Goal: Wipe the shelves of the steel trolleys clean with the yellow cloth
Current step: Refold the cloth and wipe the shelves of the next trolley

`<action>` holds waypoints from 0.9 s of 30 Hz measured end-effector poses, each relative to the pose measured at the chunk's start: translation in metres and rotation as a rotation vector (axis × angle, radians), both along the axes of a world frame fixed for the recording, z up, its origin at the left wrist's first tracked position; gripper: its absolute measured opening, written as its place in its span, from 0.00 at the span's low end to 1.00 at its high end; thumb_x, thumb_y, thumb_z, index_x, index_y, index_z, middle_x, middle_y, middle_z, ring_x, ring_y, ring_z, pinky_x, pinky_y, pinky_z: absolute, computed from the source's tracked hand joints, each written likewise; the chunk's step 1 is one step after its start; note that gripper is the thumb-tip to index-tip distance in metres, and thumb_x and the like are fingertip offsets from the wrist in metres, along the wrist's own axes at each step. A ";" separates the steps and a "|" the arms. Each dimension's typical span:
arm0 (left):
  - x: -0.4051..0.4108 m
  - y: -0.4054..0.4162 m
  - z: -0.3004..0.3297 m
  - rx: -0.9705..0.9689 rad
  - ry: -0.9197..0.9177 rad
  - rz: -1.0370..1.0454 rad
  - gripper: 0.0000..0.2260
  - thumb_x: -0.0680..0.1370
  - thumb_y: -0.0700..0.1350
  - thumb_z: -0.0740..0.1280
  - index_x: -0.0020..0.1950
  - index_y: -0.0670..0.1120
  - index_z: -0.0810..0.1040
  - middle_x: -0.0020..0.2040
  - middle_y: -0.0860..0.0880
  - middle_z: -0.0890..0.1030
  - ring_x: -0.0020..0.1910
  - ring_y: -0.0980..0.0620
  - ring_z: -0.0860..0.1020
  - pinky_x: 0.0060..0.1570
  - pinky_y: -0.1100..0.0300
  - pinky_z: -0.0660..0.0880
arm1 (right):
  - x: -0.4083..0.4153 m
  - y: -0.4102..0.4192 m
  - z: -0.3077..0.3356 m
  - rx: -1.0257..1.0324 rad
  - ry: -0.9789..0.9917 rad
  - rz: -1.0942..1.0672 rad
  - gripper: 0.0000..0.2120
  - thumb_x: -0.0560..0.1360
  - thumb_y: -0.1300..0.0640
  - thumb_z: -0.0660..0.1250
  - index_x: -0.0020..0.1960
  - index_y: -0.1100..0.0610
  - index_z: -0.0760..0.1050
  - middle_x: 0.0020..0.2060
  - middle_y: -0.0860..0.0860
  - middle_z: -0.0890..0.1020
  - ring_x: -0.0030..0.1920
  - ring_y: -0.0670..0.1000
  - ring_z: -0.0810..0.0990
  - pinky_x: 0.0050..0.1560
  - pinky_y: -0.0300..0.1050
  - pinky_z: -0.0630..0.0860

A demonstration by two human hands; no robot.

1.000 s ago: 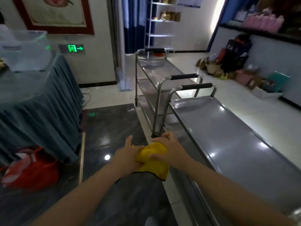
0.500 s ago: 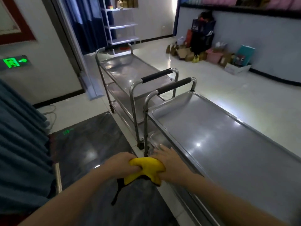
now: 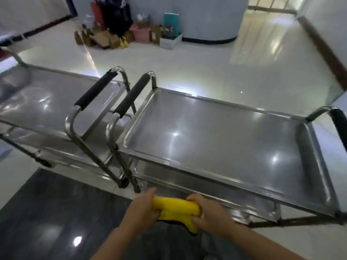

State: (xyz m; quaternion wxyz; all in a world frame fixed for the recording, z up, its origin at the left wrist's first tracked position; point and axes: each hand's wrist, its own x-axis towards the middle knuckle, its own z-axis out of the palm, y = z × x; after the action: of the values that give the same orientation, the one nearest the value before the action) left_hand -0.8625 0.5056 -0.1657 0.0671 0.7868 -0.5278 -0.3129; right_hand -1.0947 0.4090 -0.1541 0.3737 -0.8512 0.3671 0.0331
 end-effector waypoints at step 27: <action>-0.060 -0.196 -0.402 -0.902 -0.119 -0.129 0.17 0.70 0.61 0.72 0.32 0.53 0.70 0.29 0.56 0.66 0.35 0.48 0.71 0.38 0.57 0.60 | -0.007 -0.158 -0.364 -0.836 0.238 -0.620 0.19 0.78 0.46 0.56 0.68 0.45 0.67 0.65 0.50 0.73 0.63 0.56 0.70 0.61 0.52 0.64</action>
State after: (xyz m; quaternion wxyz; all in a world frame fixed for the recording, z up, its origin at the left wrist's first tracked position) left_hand -0.9226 0.3100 -0.5681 0.3529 0.6612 -0.6620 -0.0100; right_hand -1.1017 0.2510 -0.5184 -0.0494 -0.7693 0.6232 -0.1318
